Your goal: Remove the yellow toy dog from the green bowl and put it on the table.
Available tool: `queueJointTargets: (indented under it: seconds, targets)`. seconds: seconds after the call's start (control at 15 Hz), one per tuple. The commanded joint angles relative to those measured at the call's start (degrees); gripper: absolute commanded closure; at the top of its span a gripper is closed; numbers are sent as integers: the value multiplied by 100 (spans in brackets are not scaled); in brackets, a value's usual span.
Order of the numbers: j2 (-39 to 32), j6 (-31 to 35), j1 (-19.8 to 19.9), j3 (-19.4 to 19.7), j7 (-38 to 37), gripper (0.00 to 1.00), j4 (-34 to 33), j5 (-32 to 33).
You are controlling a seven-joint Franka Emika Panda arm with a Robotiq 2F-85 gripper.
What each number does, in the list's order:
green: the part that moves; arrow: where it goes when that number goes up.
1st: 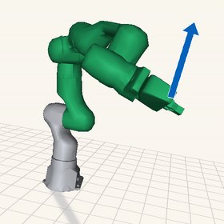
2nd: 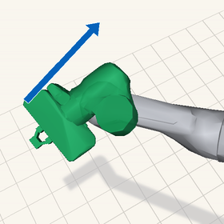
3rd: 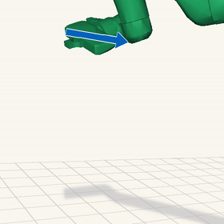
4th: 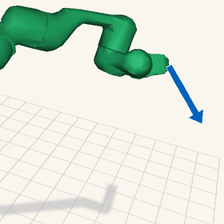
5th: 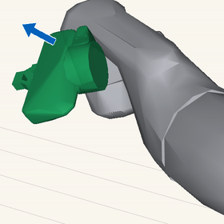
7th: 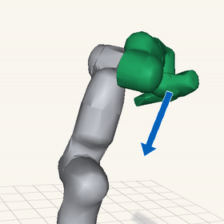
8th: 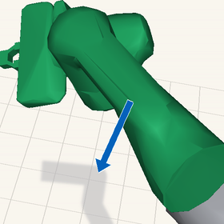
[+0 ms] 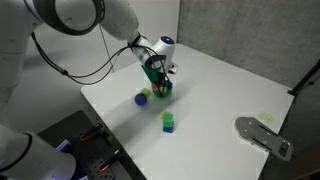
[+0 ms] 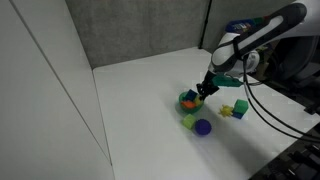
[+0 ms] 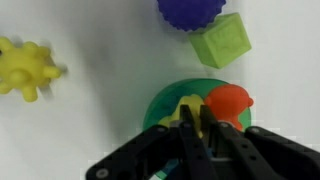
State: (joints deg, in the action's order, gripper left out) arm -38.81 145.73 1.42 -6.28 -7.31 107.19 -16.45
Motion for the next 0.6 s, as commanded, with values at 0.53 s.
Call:
queueJointTargets:
  seconds: [0.53]
  targets:
    - [1381, -135, 467, 33, 659, 95, 705, -505]
